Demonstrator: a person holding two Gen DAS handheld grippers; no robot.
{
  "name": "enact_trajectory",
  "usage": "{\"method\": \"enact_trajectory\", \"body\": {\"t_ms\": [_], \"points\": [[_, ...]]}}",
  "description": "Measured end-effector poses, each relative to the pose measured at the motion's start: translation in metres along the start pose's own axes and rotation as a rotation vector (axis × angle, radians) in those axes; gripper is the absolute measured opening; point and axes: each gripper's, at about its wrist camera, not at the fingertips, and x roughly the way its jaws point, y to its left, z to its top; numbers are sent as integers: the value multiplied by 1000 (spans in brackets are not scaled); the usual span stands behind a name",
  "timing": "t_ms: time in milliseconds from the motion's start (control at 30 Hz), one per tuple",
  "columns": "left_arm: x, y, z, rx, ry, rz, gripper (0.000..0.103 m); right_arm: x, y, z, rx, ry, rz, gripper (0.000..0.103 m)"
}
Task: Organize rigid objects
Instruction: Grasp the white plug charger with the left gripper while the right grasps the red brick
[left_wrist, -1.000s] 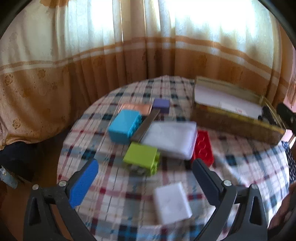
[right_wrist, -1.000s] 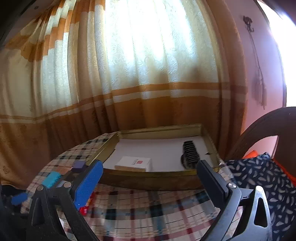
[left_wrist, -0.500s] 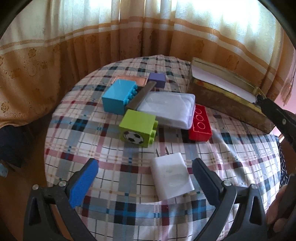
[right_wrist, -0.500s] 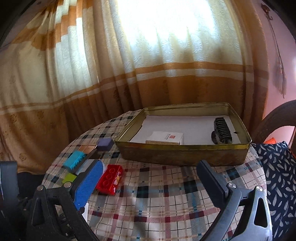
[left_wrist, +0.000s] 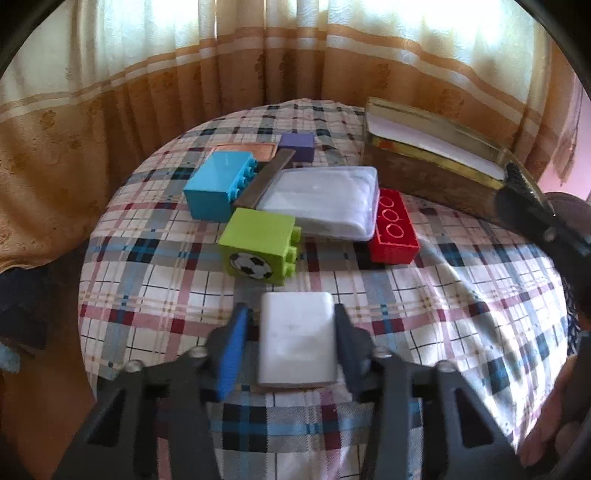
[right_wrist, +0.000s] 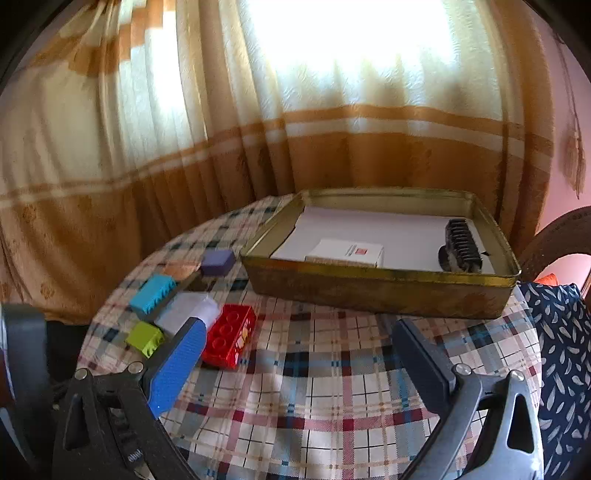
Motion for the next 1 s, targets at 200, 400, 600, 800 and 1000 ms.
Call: {"method": "enact_trajectory", "body": {"t_ms": [200, 400, 600, 800, 1000], "points": [[-4, 17, -4, -47, -9, -106, 38, 15, 9, -4, -33, 95, 36, 78], [-23, 23, -6, -46, -61, -154, 37, 26, 15, -6, -25, 164, 82, 78], [-44, 33, 3, -56, -131, -155, 37, 44, 31, -5, -41, 246, 121, 78], [-47, 42, 8, -76, -145, -134, 37, 69, 48, -5, -83, 320, 100, 78], [-45, 43, 9, -75, -140, -114, 37, 91, 66, -5, -159, 370, 36, 75]]}}
